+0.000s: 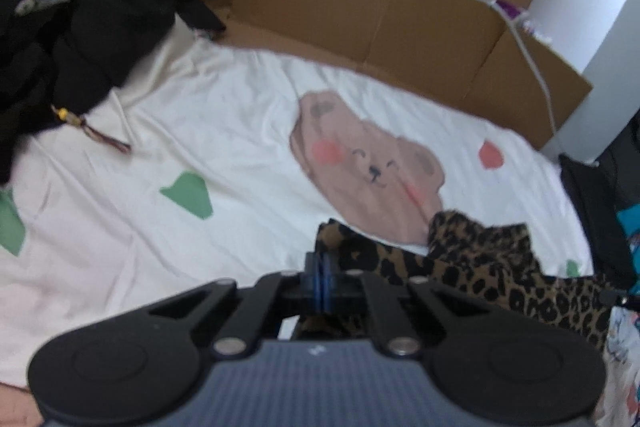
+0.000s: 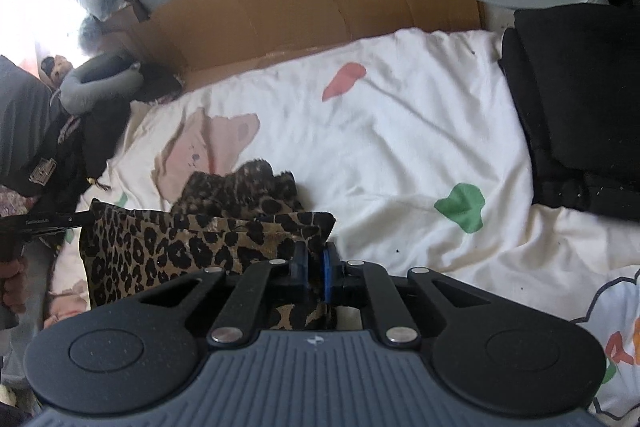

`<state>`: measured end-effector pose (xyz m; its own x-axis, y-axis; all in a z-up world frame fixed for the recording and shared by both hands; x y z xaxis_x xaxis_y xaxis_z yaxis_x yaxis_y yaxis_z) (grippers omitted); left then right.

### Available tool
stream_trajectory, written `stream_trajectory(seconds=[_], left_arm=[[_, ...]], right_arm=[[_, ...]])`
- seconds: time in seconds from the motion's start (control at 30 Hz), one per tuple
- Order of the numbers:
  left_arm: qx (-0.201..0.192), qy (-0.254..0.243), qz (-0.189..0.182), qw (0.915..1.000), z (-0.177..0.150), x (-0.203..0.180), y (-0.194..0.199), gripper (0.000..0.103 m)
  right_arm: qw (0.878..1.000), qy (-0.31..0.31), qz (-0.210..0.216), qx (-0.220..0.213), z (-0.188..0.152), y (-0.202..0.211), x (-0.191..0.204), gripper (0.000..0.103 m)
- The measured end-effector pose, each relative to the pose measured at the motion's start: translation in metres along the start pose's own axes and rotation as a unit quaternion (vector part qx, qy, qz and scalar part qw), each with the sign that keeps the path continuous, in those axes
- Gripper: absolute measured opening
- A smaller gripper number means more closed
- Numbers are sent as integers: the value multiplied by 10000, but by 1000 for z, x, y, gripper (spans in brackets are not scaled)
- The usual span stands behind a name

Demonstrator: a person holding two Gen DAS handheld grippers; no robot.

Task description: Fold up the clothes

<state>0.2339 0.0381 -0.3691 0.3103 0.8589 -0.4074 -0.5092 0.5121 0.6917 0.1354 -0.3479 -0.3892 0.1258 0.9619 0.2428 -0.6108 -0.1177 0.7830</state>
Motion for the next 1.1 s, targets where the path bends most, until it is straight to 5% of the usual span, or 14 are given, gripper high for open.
stream_trajectory(seconds=[0.43, 1.1], left_arm=[[-450, -162, 215, 9986, 26, -16, 3, 2], [-110, 326, 610, 9975, 35, 29, -58, 0]], right_arm=[[9994, -180, -188, -245, 32, 3, 5, 5], [9986, -266, -320, 334, 61, -62, -3, 5]])
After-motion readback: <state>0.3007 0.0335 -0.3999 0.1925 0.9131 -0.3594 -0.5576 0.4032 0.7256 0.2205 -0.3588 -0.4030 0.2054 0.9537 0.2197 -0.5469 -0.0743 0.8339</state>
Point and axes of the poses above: each gripper's, at about its wrist camera, not at the fingertips, and y roughly against the way its jaws point, x to its left, z to its top, the point moved 4 cm from there along -y, roughly the way its jaws point, and after that the axes turned 12 degrees about -z, right-handed, at the moved point
